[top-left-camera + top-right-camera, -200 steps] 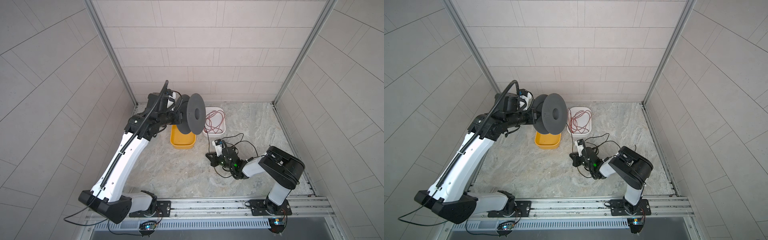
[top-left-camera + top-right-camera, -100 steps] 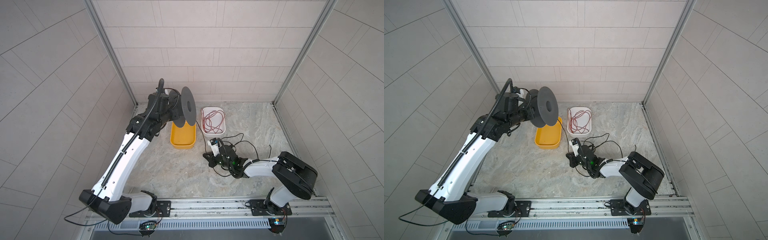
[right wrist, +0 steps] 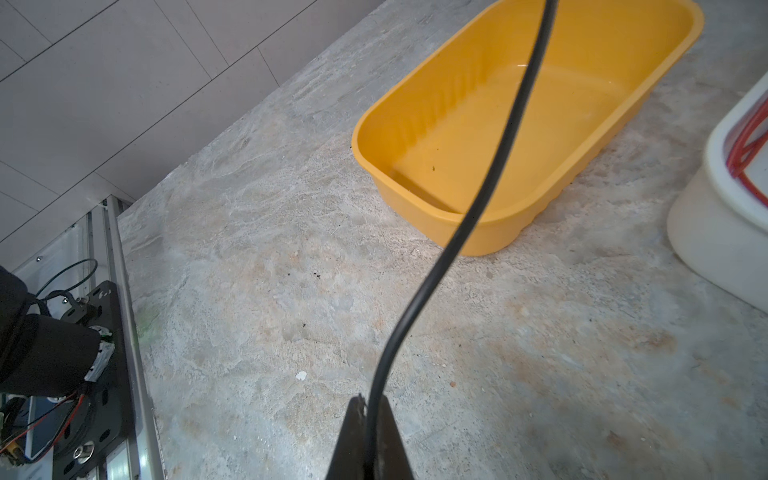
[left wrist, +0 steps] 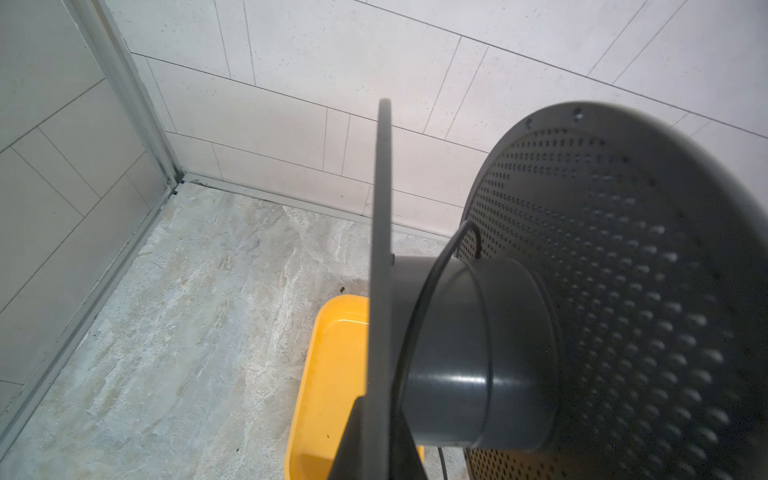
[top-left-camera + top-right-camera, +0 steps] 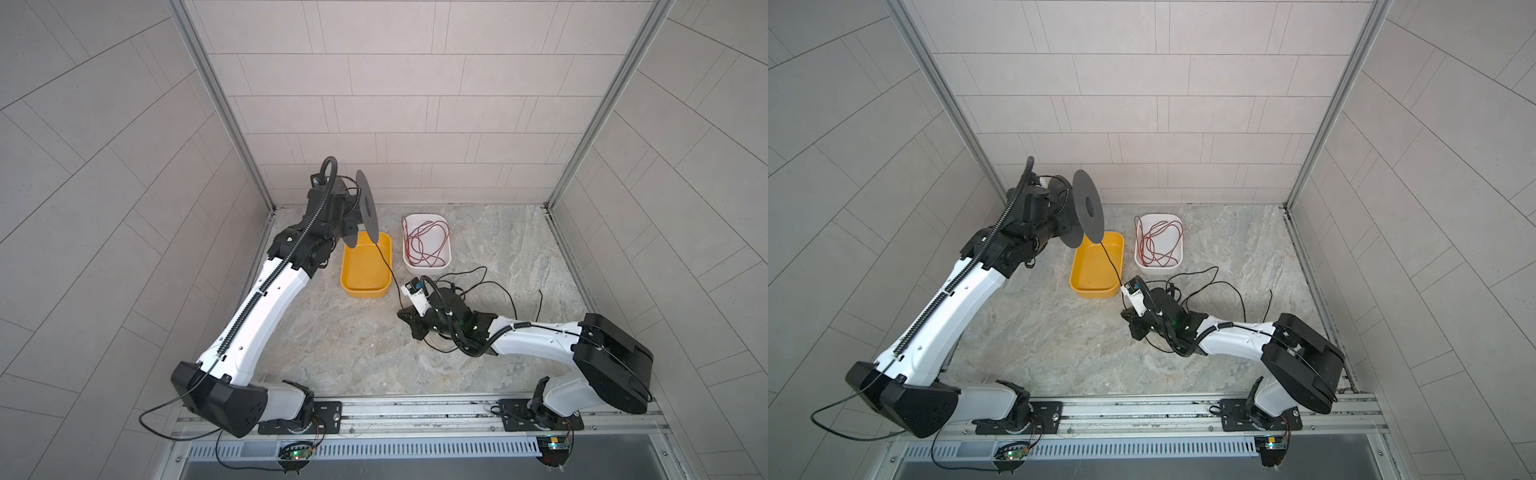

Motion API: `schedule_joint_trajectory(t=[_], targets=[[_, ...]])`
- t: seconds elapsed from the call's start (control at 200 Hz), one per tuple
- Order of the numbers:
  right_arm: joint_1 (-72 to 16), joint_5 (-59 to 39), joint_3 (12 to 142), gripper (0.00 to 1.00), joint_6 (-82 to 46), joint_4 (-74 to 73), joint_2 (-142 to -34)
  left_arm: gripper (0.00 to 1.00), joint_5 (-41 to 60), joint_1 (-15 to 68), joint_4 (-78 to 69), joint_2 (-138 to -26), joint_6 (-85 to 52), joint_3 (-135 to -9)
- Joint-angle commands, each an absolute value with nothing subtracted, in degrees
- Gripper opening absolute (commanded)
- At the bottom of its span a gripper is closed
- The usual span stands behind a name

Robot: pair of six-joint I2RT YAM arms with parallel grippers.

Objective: Wrap the cables

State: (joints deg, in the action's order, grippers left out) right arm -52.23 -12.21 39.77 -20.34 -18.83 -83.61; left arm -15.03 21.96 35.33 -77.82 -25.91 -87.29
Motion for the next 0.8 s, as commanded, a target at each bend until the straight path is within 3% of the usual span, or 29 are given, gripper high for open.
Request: schedule_joint_trajectory(t=[0.0, 0.32, 0.796], targets=[[-53.5, -12.2, 42.0, 0.00, -17.4, -12.0, -80.2, 0.00, -19.1, 22.4, 29.6, -77.8, -24.7, -87.0], [-54.1, -8.5, 48.4, 0.00, -12.5, 1.6, -69.8, 0.00, -20.6, 25.1, 29.8, -79.9, -23.5, -85.9], [-54.2, -12.0, 57.4, 0.00, -9.3, 10.2, -65.7, 0.00, -28.6, 30.6, 30.3, -83.4, -20.6, -85.6]])
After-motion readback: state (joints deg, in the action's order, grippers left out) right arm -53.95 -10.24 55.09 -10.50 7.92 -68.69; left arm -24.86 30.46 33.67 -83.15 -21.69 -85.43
